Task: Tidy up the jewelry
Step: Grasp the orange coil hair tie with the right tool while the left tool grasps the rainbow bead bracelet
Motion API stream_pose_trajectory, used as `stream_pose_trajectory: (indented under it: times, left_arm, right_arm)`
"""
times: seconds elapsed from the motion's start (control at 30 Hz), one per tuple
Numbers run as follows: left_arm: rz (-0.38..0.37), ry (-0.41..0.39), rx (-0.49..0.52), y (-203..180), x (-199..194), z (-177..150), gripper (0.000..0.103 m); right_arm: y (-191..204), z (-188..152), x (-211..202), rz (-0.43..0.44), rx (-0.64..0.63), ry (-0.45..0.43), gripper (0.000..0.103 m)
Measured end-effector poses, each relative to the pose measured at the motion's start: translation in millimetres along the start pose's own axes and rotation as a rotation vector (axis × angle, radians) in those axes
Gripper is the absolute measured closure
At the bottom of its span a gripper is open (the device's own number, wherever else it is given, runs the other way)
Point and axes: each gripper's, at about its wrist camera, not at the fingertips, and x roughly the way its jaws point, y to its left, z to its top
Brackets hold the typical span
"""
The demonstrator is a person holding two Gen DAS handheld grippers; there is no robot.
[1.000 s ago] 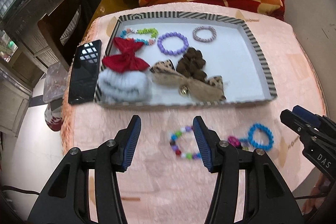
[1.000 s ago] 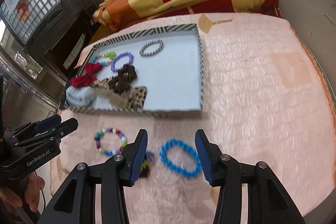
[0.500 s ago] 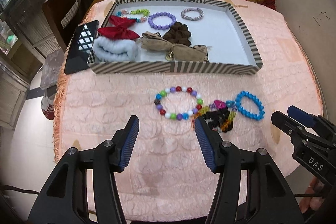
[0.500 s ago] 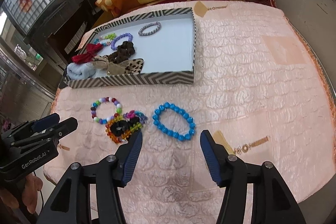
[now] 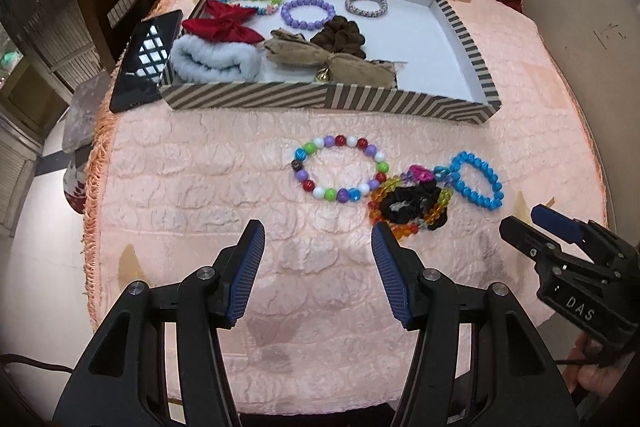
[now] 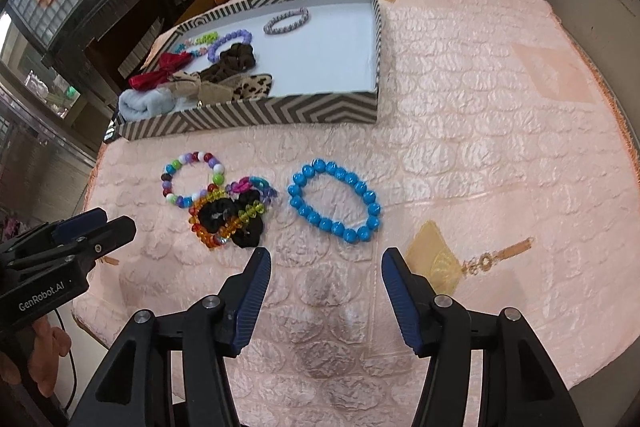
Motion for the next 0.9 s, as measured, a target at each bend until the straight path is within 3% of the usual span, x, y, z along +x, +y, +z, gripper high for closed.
stream_pose_trajectory:
  times: [0.3, 0.4, 0.63, 0.7, 0.83, 0.9]
  left_arm:
    - [0.010, 0.050, -0.010, 12, 18, -6, 0.048]
    - [0.018, 0.044, -0.017, 18, 19, -2, 0.048]
    - [0.028, 0.051, -0.048, 35, 25, 6, 0.048]
    - [0.026, 0.051, -0.057, 38, 26, 8, 0.048]
    - [0.020, 0.052, -0.074, 45, 28, 14, 0.048]
    - [0.018, 0.052, -0.081, 47, 31, 18, 0.048]
  right_arm:
    - [15, 14, 15, 0.105, -0.002, -0.009, 0.048]
    - [18, 23, 25, 0.140, 0.011, -0.005, 0.057]
    - [21, 33, 53, 0.197, 0.042, 0.042, 0.066]
    - [19, 33, 60, 0.220, 0.066, 0.052, 0.071]
    - [15, 34, 59, 0.285, 0.096, 0.041, 0.092]
    - [17, 32, 50, 0.294, 0.088, 0.024, 0.094]
